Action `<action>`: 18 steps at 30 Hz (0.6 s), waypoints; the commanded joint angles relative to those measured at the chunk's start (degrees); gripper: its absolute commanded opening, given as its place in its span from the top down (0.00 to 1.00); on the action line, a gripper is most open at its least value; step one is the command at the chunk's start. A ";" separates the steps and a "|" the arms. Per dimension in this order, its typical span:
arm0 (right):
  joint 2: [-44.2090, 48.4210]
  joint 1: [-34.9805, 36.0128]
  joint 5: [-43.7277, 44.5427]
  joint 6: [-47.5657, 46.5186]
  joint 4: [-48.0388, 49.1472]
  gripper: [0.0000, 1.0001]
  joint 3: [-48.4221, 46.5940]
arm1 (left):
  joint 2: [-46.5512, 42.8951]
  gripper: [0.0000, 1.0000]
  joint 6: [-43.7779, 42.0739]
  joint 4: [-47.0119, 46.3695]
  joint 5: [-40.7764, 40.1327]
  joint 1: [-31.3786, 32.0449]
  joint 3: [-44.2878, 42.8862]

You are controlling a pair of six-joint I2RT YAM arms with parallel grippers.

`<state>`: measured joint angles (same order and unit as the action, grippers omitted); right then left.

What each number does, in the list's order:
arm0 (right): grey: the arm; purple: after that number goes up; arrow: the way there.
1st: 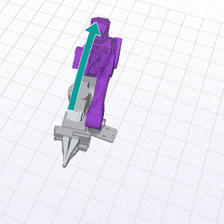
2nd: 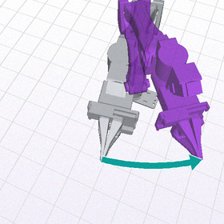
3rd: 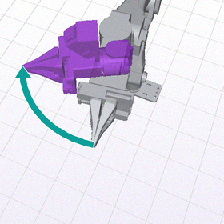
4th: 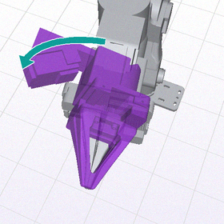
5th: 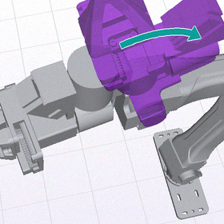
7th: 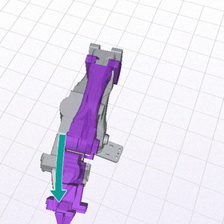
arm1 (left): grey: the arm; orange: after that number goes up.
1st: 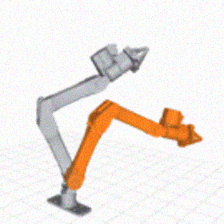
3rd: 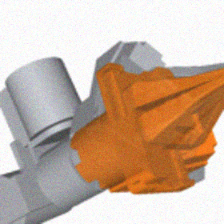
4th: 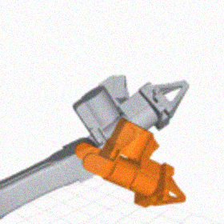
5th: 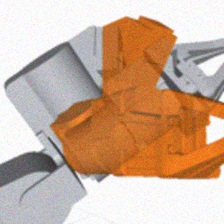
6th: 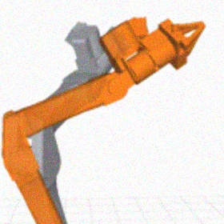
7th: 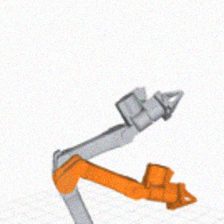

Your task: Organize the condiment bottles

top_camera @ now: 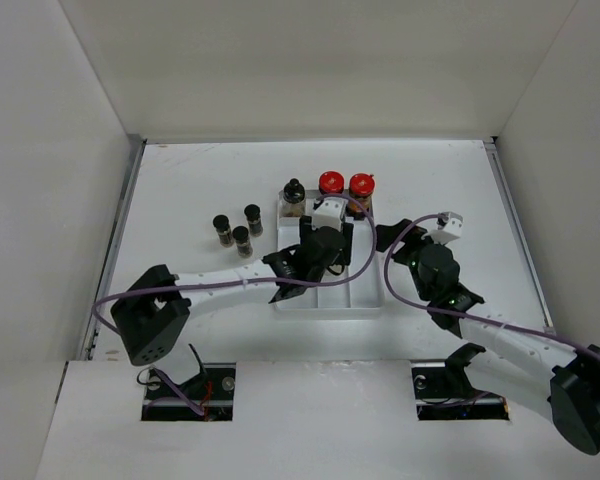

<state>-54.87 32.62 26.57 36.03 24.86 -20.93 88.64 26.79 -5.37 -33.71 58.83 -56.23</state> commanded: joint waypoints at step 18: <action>1.35 -0.59 0.50 1.06 1.94 0.00 0.36 | -2.05 0.17 -1.82 -8.34 -3.37 0.98 -0.12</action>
<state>-54.52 32.58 26.57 36.32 24.77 -20.62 92.90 25.98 -9.34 -35.31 60.31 -56.62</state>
